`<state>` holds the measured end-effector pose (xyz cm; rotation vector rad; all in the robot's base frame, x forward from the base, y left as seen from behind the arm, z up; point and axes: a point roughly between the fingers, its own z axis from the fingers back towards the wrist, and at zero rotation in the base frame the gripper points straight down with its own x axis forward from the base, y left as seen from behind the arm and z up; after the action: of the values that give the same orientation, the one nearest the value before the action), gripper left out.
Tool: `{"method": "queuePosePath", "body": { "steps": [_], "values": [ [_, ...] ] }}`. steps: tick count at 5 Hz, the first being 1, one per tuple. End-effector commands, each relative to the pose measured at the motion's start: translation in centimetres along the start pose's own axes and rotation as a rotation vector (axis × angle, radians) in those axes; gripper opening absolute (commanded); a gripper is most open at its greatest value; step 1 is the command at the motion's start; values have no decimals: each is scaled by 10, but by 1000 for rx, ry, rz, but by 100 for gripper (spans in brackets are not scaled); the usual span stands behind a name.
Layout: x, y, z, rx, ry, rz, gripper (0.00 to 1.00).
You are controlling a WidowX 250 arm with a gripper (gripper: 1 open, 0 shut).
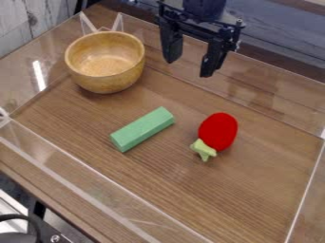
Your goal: Move the red object to the left side of the table
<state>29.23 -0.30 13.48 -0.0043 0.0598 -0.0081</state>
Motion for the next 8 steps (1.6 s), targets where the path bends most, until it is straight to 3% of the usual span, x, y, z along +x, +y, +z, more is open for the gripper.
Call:
{"method": "queuePosePath", "body": {
  "steps": [1,2,3,8],
  "values": [
    [-2,-5,-10,-1,18,-14,100],
    [-7,-16,-27,-13,22,-52,100],
    [-7,-26,-34,-30,1,-69,100],
    [13,-49,-73,-66,-62,-79,100]
  ]
}}
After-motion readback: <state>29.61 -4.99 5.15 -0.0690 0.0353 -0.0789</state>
